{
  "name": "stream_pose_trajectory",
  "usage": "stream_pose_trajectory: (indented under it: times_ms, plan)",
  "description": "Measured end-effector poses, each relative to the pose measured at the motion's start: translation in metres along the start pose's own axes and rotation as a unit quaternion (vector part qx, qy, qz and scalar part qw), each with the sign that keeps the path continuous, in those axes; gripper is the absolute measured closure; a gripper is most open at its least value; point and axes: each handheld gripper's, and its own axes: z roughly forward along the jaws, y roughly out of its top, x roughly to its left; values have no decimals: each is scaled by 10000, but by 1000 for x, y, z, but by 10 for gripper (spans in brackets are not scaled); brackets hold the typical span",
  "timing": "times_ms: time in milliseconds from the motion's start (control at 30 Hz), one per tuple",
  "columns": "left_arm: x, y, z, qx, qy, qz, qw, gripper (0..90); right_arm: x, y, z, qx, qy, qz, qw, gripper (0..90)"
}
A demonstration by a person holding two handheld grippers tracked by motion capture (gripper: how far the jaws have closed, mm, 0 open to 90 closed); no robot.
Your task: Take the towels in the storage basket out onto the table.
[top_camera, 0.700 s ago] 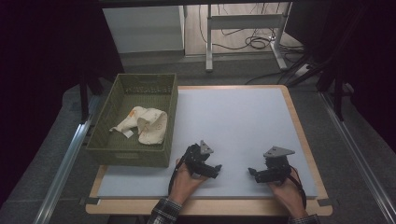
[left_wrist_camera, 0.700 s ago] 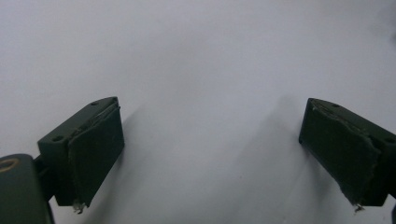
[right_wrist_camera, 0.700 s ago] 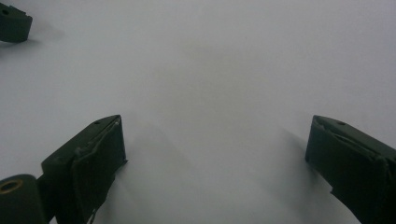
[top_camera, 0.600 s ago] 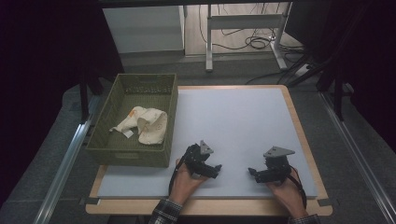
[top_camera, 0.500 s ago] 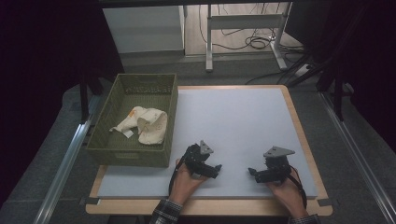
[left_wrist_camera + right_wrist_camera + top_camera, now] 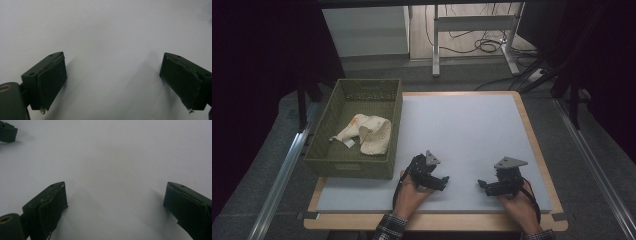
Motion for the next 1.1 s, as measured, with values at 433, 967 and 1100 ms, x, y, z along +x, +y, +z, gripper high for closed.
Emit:
stream_pose_trajectory:
  times_ms: [433,967,1100]
  plan:
    - [0,1,0,66,-34,38,10000,59,0,0,0,-1,2,1,10000,50]
    - [0,22,-19,232,23,342,9991,50,0,0,0,-3,7,2,10000,50]
    - [2,28,-23,261,-88,260,9993,47,0,0,0,-3,8,4,10000,50]
